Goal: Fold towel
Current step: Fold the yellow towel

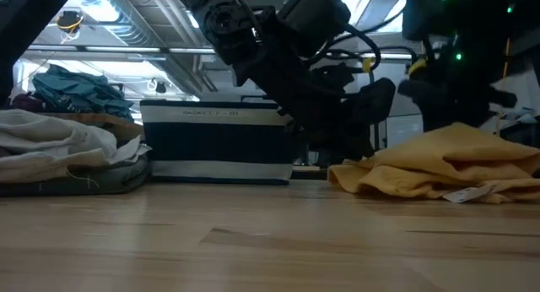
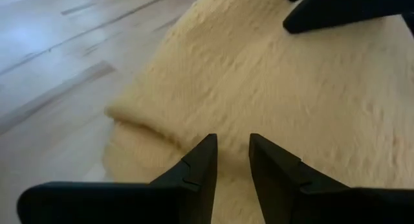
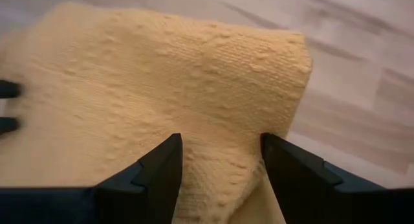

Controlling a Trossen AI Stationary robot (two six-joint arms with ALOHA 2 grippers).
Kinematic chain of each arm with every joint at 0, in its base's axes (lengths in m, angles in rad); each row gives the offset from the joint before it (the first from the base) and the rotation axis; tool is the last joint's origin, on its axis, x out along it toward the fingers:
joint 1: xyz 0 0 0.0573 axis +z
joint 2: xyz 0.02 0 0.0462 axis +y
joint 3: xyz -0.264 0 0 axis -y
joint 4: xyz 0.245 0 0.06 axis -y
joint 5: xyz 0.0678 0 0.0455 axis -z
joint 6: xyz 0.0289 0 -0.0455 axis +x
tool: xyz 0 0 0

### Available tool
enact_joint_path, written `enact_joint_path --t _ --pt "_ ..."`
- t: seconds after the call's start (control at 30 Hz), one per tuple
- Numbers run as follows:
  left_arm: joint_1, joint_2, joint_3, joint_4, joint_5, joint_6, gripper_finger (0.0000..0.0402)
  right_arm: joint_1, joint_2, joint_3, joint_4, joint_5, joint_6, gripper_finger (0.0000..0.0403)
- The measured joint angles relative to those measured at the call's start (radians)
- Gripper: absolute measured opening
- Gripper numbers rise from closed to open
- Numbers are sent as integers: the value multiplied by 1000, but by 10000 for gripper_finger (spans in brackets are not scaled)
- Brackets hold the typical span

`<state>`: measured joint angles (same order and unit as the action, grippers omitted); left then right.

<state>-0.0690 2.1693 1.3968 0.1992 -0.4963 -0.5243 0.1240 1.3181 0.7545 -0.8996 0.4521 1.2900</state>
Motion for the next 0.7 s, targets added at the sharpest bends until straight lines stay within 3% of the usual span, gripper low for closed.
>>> enact_joint_path --t 0.33,0.57,0.7 --pt "0 0 0 -60 -1 0 81 -82 0 -131 200 -26 -16 216" --pt "-1 0 0 -58 -1 0 81 -79 -28 -74 151 68 -20 216" --pt "-1 0 0 -53 -1 -2 81 -79 -80 11 29 127 -20 216"
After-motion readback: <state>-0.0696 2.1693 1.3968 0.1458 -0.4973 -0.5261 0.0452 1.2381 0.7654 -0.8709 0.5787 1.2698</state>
